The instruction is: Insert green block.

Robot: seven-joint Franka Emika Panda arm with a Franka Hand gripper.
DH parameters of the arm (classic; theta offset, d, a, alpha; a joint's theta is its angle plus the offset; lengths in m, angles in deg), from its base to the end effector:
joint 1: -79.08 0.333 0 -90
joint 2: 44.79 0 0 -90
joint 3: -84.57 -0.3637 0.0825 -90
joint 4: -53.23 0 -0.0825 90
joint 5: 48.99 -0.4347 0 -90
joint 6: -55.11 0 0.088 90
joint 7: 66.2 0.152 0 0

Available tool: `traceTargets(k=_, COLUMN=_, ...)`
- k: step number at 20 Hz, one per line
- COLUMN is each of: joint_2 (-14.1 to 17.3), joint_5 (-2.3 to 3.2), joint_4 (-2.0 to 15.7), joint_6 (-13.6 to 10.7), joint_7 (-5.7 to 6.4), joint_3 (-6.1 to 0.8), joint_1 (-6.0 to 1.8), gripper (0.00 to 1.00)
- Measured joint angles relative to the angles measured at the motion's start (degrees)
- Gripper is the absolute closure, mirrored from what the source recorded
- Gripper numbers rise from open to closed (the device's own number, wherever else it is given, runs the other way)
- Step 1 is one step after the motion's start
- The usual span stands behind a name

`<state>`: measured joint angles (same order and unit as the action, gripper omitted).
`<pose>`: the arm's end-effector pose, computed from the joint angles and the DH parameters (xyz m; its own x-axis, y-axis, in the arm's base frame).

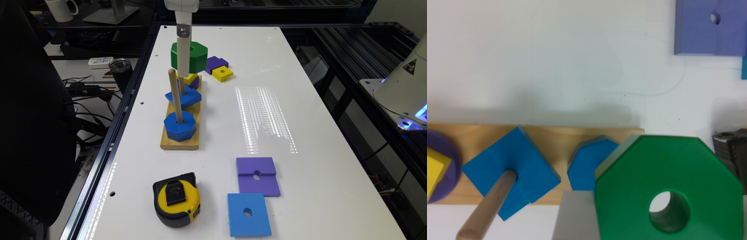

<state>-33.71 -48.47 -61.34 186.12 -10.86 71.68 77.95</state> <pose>0.6410 0.1296 0.3477 0.7228 -0.6905 0.0267 -0.6853 -0.7213 -0.1010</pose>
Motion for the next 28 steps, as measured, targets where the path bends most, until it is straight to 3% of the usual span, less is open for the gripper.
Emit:
traceTargets(k=10, joint_2=0.16, joint_5=0.00, joint_4=0.23, joint_6=0.90, joint_7=-0.15, joint_3=0.03, joint_1=-0.35, gripper=1.00)
traceTargets(k=18, joint_2=2.98, joint_5=0.00, joint_4=3.14, joint_6=1.72, joint_7=-0.17, joint_3=0.00, joint_1=-0.26, gripper=1.00)
traceTargets(k=24, joint_2=3.03, joint_5=0.01, joint_4=3.21, joint_6=1.73, joint_7=-0.18, joint_3=0.02, joint_1=-0.27, gripper=1.00)
traceTargets(k=28, joint_2=3.65, joint_5=0.02, joint_4=4.23, joint_6=1.75, joint_7=-0.71, joint_3=0.22, joint_1=-0.78, gripper=1.00)
